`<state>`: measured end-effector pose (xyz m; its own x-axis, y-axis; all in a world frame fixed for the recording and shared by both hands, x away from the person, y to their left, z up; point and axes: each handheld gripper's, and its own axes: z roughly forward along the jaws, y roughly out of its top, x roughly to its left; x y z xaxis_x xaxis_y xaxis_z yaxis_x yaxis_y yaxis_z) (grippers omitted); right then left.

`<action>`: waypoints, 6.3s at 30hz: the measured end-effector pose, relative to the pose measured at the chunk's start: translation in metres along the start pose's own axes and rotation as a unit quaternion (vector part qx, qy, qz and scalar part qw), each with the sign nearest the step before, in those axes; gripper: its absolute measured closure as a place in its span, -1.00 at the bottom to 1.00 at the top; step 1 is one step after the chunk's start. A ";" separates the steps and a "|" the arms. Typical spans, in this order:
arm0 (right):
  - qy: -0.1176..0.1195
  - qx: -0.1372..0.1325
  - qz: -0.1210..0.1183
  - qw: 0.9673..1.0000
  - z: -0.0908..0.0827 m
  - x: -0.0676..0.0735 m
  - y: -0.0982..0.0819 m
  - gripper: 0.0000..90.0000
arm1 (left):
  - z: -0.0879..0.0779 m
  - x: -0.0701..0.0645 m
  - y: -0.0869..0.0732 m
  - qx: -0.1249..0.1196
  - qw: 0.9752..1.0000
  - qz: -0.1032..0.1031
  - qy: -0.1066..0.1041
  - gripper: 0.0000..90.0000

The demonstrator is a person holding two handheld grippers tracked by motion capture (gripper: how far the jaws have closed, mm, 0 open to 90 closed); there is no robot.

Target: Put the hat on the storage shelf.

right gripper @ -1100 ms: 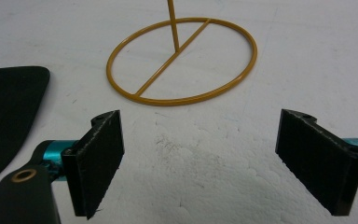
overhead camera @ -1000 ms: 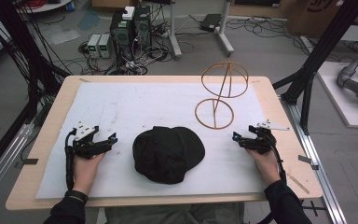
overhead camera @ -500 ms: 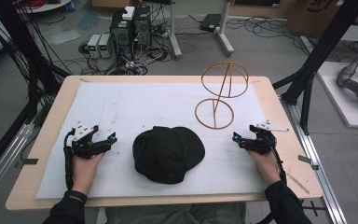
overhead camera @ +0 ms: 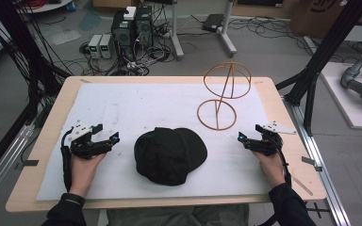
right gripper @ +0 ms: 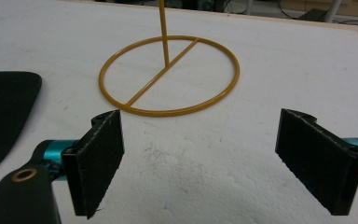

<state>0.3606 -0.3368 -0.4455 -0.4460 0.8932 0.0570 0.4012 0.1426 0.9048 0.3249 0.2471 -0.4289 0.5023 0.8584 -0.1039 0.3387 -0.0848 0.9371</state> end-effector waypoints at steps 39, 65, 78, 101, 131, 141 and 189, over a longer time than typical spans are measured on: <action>0.005 0.002 0.015 1.000 -0.003 -0.001 -0.004 -0.67 | -0.019 -0.102 0.013 0.001 0.979 0.095 -0.179 -0.19; 0.004 0.005 0.017 1.000 -0.003 -0.002 -0.005 -0.67 | -0.018 -0.112 0.015 0.005 0.982 0.107 -0.152 0.96; 0.004 0.008 0.015 1.000 -0.002 -0.002 -0.005 -0.67 | -0.017 -0.119 0.013 -0.003 0.984 0.107 -0.142 0.37; 0.006 0.012 0.016 1.000 -0.002 -0.003 -0.006 -0.67 | -0.008 -0.119 0.017 -0.003 0.983 0.102 -0.150 0.96; 0.002 0.010 0.015 1.000 -0.003 -0.003 -0.006 -0.67 | 0.005 -0.149 0.131 -0.173 0.948 0.102 -0.248 0.97; 0.001 0.008 0.014 1.000 -0.003 -0.004 -0.007 -0.67 | 0.006 -0.140 0.157 -0.204 0.942 0.095 -0.248 0.97; 0.177 -0.165 0.001 0.970 -0.079 0.077 0.090 -0.42 | 0.028 -0.134 0.170 -0.228 0.932 0.092 -0.265 0.97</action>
<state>0.2992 -0.2889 -0.3261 -0.7156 0.6827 0.1480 0.1501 -0.0566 0.9870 0.3374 0.1036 -0.2650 0.8825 0.4690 0.0361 -0.1053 0.1220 0.9869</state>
